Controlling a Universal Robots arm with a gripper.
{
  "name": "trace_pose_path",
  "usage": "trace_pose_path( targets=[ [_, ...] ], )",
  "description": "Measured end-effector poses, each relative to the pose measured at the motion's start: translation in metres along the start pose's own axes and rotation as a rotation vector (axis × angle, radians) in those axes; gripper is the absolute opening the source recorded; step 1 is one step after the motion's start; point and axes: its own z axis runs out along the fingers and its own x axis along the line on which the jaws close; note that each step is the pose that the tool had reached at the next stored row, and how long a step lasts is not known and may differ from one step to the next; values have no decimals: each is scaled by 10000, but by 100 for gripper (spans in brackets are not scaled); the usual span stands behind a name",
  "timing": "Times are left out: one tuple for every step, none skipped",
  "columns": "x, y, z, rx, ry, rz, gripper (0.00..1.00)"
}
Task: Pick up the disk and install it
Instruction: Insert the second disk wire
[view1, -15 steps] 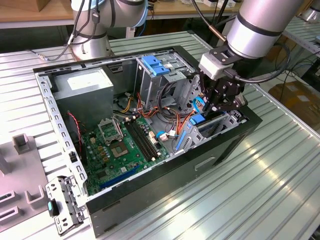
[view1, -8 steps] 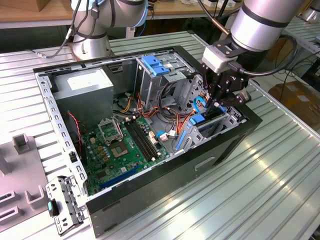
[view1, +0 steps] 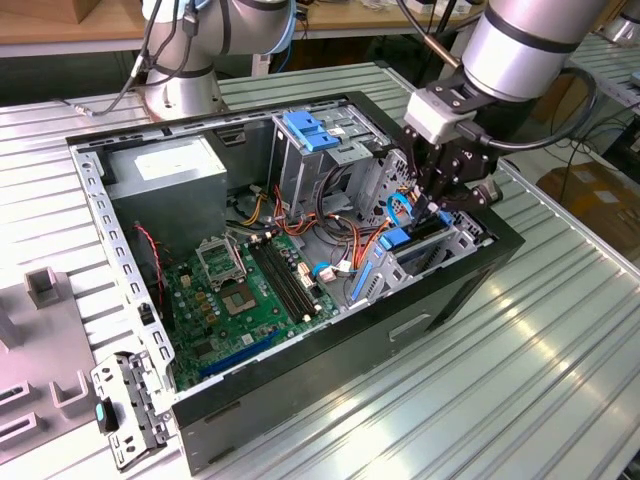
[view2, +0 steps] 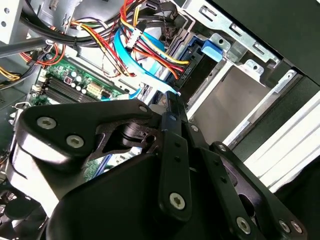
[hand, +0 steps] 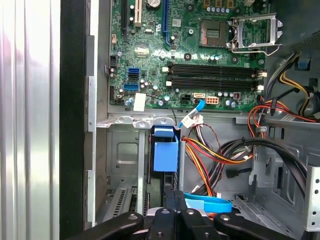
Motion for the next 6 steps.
trace_pose_path(
  targets=[
    [0, 0, -2, 0, 0, 0, 11],
    [0, 0, -6, 0, 0, -1, 11],
    [0, -1, -9, 0, 1, 0, 11],
    [0, -1, -12, 0, 0, 0, 11],
    [-1, -1, -14, 0, 0, 0, 11],
    [-1, -1, -15, 0, 0, 0, 11]
  ],
)
